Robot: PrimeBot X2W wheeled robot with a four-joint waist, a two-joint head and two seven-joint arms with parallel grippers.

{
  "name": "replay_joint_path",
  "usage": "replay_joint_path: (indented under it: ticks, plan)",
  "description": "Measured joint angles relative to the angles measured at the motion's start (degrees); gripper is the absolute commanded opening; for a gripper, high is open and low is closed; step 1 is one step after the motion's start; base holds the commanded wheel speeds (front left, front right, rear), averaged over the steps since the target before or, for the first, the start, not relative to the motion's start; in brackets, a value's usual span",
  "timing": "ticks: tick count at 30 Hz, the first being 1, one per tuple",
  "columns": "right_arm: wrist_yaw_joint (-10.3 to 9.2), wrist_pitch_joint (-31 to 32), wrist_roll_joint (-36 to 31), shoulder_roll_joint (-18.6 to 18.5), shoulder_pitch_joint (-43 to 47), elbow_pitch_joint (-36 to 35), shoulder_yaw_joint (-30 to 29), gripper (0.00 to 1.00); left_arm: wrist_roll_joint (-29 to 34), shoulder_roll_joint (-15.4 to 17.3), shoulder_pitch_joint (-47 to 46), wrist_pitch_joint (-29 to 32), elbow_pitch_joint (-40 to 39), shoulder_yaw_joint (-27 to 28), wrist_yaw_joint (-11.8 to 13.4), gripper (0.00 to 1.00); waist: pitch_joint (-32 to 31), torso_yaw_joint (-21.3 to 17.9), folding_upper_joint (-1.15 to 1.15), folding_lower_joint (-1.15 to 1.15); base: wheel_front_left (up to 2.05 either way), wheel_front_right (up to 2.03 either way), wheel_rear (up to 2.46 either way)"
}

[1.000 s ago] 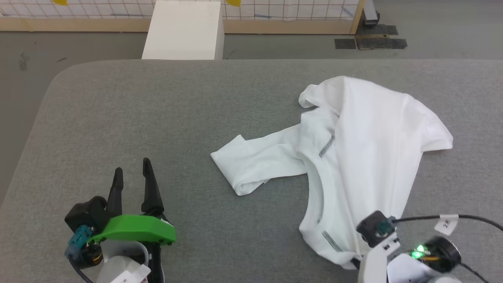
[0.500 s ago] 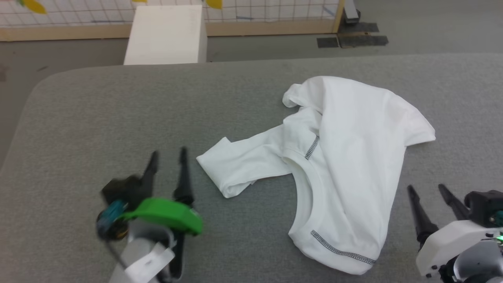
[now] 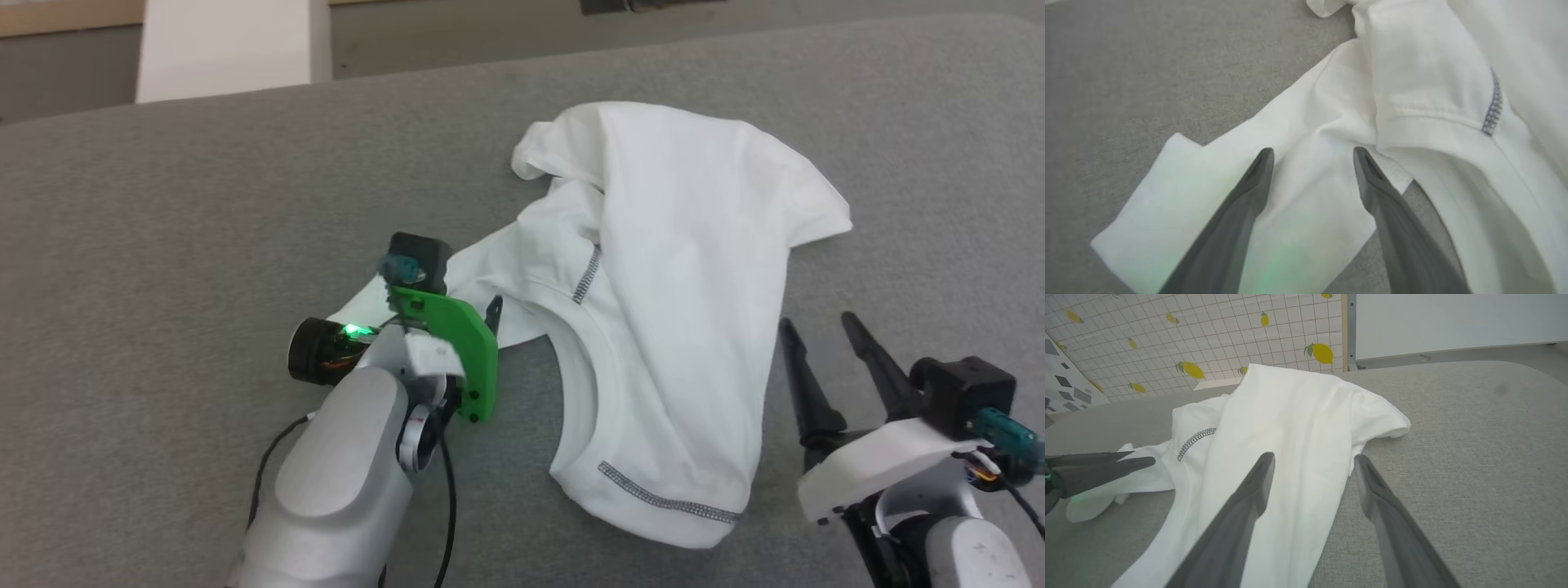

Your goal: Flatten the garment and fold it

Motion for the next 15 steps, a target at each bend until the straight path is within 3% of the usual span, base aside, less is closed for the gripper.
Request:
replay_joint_path:
  ticks: [3,4,6,15]
  plan:
    - [0.0,-0.53,0.43,0.02,-0.27,1.18,1.11,1.0,0.87,0.68,-1.14,5.89,2.07,-0.94,0.74,1.0,1.15,-1.39,0.0,0.0,0.0,0.0,0.0]
    - [0.0,-0.71,0.51,0.01,-0.3,1.53,1.32,1.0,1.33,0.98,-1.58,7.15,1.98,-0.98,1.01,0.72,1.49,-1.82,0.0,0.0,0.0,0.0,0.0]
    - [0.0,-0.97,0.73,0.01,-0.31,1.94,1.58,1.0,1.63,1.71,-2.09,7.9,1.11,-0.87,1.55,0.0,1.99,-2.4,0.0,0.0,0.0,0.0,0.0]
    - [0.0,-0.59,0.4,0.01,-0.29,2.26,0.1,1.0,-0.89,4.39,5.94,-4.13,-8.59,6.61,7.27,0.0,1.25,-0.65,0.0,0.0,0.0,0.0,0.0]
